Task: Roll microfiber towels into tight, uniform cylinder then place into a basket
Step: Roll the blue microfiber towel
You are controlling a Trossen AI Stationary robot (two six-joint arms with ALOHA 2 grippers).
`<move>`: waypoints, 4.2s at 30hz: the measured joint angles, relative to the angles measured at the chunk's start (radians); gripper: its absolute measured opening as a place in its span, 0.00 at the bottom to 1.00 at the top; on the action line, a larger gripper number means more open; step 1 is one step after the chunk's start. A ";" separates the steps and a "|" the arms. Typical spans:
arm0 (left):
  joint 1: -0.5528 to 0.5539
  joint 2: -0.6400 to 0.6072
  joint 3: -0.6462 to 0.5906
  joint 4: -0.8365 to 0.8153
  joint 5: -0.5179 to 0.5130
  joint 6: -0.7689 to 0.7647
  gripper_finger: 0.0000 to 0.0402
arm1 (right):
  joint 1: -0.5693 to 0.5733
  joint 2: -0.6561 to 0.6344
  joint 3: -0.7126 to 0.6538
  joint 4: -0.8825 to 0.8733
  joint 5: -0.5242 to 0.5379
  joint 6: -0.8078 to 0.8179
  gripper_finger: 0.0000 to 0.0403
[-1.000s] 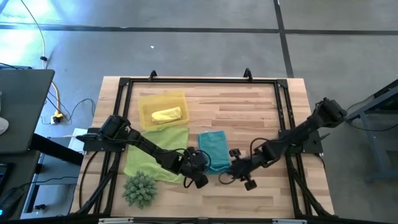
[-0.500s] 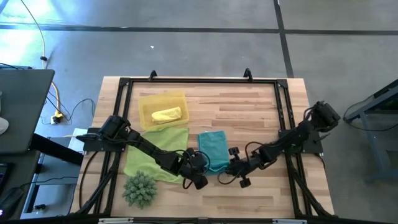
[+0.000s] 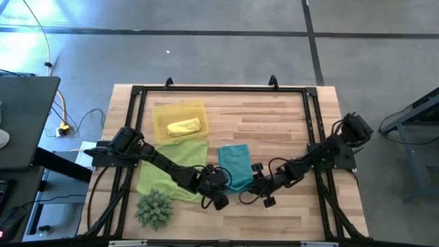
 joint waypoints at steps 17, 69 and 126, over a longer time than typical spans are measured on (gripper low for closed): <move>0.001 0.000 0.000 0.000 0.015 -0.015 0.01 | 0.009 0.005 -0.009 0.026 0.039 -0.052 0.43; 0.048 0.050 0.001 0.160 -0.066 0.280 0.32 | 0.010 0.064 -0.025 0.043 0.030 0.105 0.43; 0.012 0.048 0.003 0.038 0.188 0.087 0.03 | 0.008 0.057 -0.024 0.032 0.037 0.235 0.02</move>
